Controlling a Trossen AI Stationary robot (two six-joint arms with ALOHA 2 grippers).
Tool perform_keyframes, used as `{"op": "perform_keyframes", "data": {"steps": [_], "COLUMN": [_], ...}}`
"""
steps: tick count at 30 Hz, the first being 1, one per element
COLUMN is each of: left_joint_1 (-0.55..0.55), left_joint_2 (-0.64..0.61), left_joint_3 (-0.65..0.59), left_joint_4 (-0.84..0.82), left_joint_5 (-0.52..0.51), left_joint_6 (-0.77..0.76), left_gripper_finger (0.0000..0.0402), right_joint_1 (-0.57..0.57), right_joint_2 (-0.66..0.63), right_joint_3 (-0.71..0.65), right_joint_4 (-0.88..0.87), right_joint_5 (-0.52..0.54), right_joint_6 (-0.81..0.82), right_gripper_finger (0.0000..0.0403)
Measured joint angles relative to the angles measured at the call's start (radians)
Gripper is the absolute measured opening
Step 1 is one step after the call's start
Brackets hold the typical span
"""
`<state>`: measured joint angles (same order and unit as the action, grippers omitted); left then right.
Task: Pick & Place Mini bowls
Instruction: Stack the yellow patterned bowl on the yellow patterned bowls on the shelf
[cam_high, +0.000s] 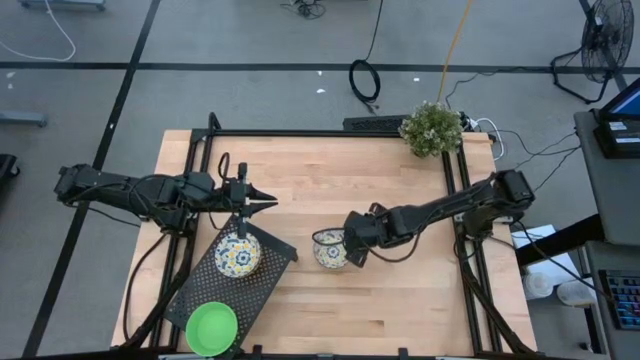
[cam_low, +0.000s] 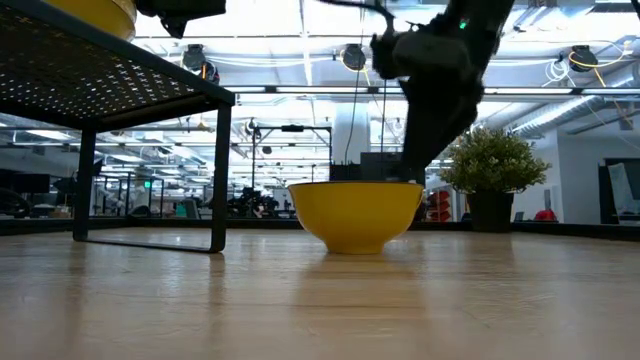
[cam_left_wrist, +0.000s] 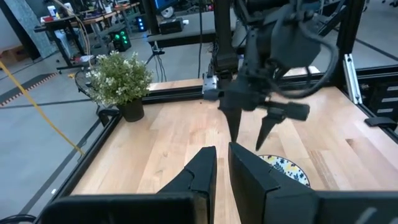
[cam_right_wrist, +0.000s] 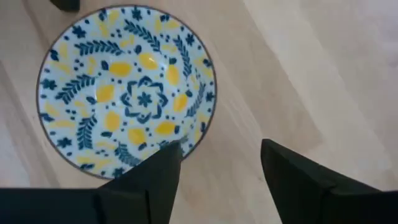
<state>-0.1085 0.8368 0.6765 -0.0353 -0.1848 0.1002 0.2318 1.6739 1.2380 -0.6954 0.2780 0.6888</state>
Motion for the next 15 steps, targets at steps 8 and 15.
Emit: {"op": "perform_keyframes", "data": {"steps": [8,15], "left_joint_1": [0.0,0.0], "left_joint_2": [0.0,0.0], "left_joint_3": [0.0,0.0], "left_joint_4": [0.0,0.0], "left_joint_5": [0.0,0.0], "left_joint_6": [0.0,0.0], "left_gripper_finger": [0.0049,0.0049], "right_joint_1": [-0.032,-0.049], "right_joint_2": [0.001,0.001], "right_joint_3": [-0.081,-0.148], "right_joint_4": [0.146,0.258], "right_joint_5": [-0.122,-0.126], "right_joint_6": [0.007,0.007], "right_gripper_finger": [0.0204,0.0203]}}
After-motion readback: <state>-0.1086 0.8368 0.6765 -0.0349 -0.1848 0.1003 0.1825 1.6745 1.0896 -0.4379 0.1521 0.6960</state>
